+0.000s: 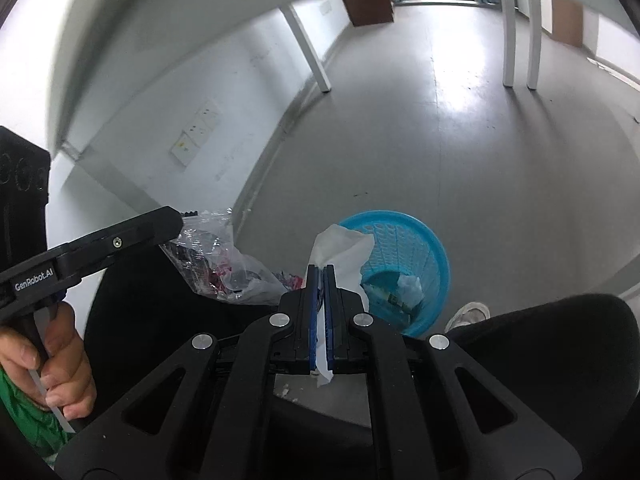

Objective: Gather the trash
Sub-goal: 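Carry the tube and tissue in both grippers down over the wastebasket, then open both grippers to drop the tube and tissue into the wastebasket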

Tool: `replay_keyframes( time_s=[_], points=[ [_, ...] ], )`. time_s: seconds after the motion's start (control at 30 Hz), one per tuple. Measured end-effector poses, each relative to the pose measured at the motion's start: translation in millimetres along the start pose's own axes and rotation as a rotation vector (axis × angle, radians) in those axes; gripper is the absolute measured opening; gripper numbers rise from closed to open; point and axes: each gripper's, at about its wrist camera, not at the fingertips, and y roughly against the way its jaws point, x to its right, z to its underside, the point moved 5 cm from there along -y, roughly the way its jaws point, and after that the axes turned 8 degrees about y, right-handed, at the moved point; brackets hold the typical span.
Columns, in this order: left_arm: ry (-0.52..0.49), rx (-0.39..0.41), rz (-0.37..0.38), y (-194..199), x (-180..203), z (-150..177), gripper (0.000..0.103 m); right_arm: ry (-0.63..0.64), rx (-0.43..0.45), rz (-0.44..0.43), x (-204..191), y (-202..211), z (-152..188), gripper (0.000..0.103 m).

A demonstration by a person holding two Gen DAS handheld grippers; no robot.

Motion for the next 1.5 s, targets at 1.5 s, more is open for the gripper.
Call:
replay_keyframes(
  time_s=[1.5],
  points=[
    [0.143,-0.161,-0.184,-128.3,-66.4,-24.3,0.006,-0.123,-0.3,0.077,66.5,-162.8,-9.6,0.002]
  ],
)
